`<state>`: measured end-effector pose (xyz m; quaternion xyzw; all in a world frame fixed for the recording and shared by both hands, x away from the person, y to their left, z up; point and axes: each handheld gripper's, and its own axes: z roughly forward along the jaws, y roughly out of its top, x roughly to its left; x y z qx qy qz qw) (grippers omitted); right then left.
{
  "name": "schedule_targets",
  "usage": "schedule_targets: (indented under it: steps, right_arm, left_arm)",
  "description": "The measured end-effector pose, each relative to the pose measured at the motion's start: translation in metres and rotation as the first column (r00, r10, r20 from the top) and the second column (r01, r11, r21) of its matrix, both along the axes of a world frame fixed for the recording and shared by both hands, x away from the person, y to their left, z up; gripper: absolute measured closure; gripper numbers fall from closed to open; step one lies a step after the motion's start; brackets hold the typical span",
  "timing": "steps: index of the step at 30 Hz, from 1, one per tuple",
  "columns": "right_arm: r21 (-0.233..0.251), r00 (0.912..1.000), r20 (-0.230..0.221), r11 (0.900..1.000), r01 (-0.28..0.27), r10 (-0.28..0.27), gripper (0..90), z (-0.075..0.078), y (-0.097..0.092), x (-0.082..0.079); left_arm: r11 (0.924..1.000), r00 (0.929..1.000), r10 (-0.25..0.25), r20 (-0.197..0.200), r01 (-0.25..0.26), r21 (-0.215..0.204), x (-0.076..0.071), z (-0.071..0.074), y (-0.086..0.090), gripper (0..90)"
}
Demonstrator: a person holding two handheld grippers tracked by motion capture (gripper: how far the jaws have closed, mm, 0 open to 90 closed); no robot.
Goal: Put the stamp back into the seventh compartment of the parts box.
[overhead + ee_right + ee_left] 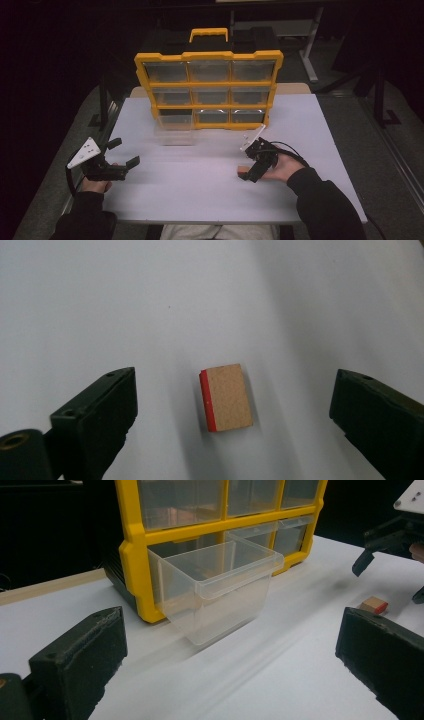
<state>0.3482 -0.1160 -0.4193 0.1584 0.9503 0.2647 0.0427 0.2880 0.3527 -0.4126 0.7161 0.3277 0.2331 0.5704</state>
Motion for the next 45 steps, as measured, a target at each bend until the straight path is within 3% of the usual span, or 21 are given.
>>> schedule_targets:
  steps: [11,19,21,27,33,45]
  right_arm:
    - [-0.022,0.9994,-0.018,0.9994,-0.028,0.028,16.9,-0.01,0.007,0.005]
    - [-0.052,0.9976,-0.06,0.9979,-0.039,0.036,35.8,-0.017,0.004,0.011]
    - [-0.055,0.9977,-0.059,0.9978,-0.037,0.034,36.7,-0.017,0.004,0.011]
    - [-0.056,0.9976,-0.044,0.9969,-0.055,0.053,53.2,-0.017,0.004,0.009]
    - [-0.059,0.9963,-0.041,0.9952,-0.078,0.076,62.7,-0.016,0.007,0.007]
    - [-0.052,0.9967,-0.04,0.9961,-0.072,0.07,65.2,-0.007,0.006,0.006]
  left_arm:
    - [1.0,1.0,-0.001,0.001,0.001,0.001,0.0,0.0,0.0,0.0]
    - [1.0,1.0,0.003,0.002,-0.003,0.002,0.0,0.0,0.0,0.0]
    - [1.0,1.0,0.004,0.003,-0.004,0.002,0.0,0.0,0.0,0.0]
    - [1.0,1.0,0.003,0.002,-0.003,0.003,0.0,0.0,-0.001,0.0]
    - [1.0,1.0,0.003,0.003,-0.003,0.003,0.0,0.0,0.0,0.0]
    - [1.0,1.0,0.005,0.005,-0.005,0.004,0.0,0.0,0.0,0.0]
